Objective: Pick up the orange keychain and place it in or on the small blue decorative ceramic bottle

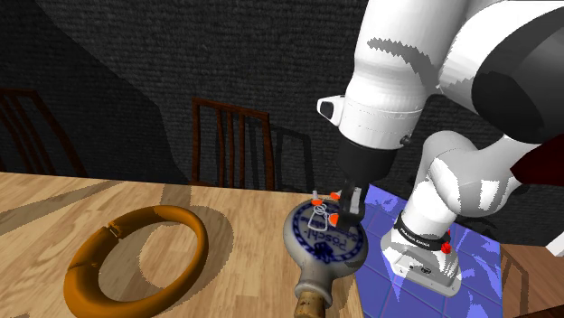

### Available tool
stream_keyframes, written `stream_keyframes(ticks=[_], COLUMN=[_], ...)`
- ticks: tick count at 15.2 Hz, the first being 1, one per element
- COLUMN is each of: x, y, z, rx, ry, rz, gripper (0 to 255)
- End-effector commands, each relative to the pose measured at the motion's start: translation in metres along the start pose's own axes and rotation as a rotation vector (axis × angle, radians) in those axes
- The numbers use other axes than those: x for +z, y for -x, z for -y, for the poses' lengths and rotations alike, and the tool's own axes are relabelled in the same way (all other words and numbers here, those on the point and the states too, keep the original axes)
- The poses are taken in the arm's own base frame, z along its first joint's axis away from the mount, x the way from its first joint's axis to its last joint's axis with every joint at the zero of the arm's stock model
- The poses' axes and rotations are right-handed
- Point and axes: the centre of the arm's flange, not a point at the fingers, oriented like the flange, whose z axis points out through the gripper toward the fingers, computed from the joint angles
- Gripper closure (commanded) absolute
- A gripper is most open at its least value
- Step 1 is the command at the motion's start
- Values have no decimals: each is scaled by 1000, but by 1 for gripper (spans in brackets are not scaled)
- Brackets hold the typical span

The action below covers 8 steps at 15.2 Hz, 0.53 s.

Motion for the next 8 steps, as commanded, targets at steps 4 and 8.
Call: stream_keyframes(ticks=[4, 8], x=[0, 0], y=[0, 0], z=[0, 0], rx=[0, 0], ry=[0, 0], rz=[0, 0], gripper=[255, 0])
